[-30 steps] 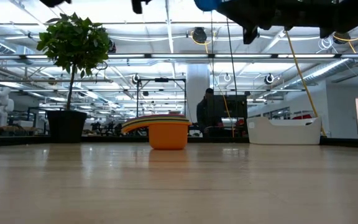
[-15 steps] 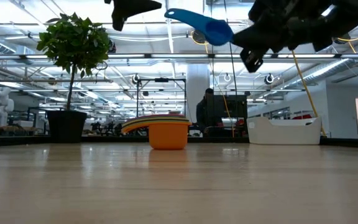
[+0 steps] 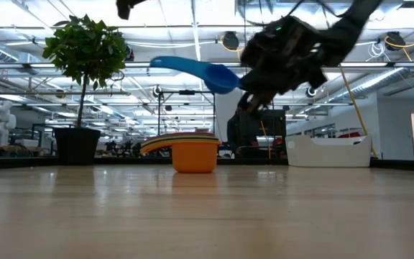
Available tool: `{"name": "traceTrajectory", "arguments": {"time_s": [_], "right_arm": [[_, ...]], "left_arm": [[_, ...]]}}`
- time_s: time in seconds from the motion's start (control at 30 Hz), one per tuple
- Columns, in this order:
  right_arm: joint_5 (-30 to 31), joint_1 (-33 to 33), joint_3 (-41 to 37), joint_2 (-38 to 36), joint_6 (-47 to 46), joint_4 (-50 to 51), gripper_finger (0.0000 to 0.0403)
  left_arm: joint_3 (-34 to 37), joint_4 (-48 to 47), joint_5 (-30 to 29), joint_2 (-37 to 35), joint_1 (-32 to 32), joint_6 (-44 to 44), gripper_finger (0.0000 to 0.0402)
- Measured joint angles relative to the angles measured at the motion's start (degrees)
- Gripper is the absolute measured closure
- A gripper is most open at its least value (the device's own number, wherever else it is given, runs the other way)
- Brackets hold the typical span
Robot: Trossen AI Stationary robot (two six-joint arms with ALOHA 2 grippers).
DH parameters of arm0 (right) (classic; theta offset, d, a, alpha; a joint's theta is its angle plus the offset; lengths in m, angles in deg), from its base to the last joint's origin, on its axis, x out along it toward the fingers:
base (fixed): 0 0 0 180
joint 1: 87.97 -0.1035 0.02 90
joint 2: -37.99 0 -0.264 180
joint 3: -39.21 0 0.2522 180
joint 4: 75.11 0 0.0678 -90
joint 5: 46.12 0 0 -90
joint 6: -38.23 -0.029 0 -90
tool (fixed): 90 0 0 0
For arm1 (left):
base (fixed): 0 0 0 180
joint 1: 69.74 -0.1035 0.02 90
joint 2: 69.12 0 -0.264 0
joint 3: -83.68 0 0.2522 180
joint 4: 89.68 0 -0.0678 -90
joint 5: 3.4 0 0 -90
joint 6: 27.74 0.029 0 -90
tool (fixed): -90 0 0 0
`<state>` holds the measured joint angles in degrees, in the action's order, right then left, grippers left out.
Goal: Nest measuring cups in basket
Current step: Stack the blue measuring cup into the red measuring cup
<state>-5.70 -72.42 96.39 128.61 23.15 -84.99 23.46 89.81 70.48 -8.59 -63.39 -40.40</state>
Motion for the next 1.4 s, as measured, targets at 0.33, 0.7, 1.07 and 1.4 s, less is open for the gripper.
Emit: {"name": "traceTrajectory", "arguments": {"time_s": [0.33, 0.7, 1.07, 1.4], "right_arm": [[-6.0, 4.2, 13.7, 14.0, -3.6, 0.0, 0.0403], [-5.8, 10.2, 10.7, 15.3, -4.2, -1.5, 0.0403], [1.2, 10.1, 10.3, 15.3, -5.1, -1.9, 0.0403], [1.8, 9.1, 10.2, 15.3, -5.3, -1.8, 0.0403]], "left_arm": [[0.0, -13.1, 0.0, -4.1, 2.6, -3.6, 0.0176], [0.0, -8.6, -0.3, -4.1, 4.3, -3.2, 0.0176], [0.0, -6.0, -0.3, -3.9, 4.3, -2.0, 0.0176], [0.0, -6.1, -0.3, -3.9, 4.3, -2.1, 0.0176]]}}
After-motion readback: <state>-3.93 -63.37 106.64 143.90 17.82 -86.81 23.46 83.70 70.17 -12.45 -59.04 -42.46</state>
